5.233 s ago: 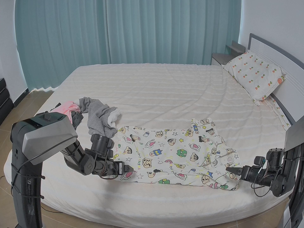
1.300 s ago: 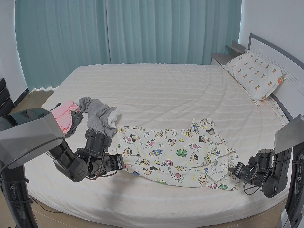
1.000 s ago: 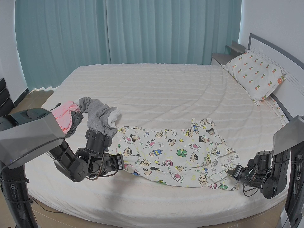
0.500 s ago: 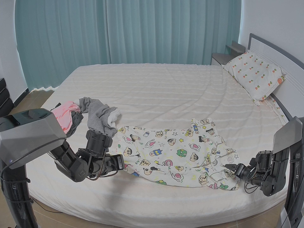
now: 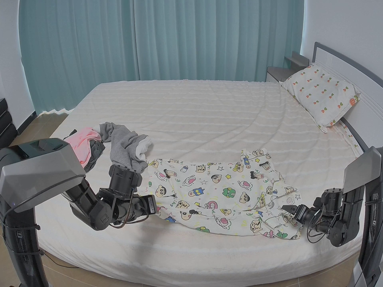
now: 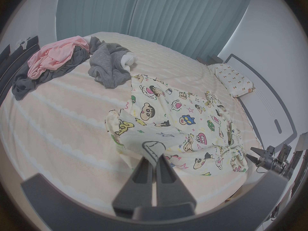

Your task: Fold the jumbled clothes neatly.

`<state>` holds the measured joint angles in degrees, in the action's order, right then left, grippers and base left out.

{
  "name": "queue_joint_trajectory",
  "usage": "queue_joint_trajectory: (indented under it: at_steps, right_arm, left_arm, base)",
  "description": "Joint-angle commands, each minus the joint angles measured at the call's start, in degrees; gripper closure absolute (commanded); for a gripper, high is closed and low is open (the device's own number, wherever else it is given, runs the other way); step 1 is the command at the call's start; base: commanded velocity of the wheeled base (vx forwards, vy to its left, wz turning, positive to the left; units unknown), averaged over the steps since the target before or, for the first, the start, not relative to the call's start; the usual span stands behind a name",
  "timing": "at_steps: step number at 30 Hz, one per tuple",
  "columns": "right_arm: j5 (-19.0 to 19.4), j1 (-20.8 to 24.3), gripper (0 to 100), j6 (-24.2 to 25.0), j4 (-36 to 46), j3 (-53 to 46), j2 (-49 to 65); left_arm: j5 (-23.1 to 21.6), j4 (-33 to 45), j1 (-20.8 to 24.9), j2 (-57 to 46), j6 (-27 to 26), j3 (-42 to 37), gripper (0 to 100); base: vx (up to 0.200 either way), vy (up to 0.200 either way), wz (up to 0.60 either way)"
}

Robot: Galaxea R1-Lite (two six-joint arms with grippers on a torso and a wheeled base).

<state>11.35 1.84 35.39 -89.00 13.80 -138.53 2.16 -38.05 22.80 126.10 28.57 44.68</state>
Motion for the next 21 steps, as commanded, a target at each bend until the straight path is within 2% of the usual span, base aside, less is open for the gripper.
queue_joint_trajectory:
  at_steps: [1,5,8,16,21]
  right_arm:
    - [-0.10,1.76,0,0.29,-0.47,-2.29,1.86]
    - [0.08,2.20,0,1.88,-0.47,-3.34,2.48]
    - [-0.19,4.22,0,3.81,-0.47,-2.64,0.19]
    - [-1.59,5.01,0,3.63,-0.47,0.79,-4.38]
    - [-3.88,5.10,0,3.46,-0.47,4.31,-6.66]
  left_arm:
    - [0.04,-0.01,-0.03,0.20,0.08,0.06,100]
    - [0.04,-0.01,-0.03,0.20,0.08,-0.03,100]
    - [0.04,-0.01,-0.03,0.29,0.08,0.06,100]
    - [0.04,-0.10,-0.38,0.99,0.08,0.59,100]
    - [0.04,-0.10,-0.47,0.99,0.08,0.50,100]
  base:
    - [0.000,0.000,0.00]
    - [0.000,0.000,0.00]
    - [0.000,0.000,0.00]
    - [0.000,0.000,0.00]
    - [0.000,0.000,0.00]
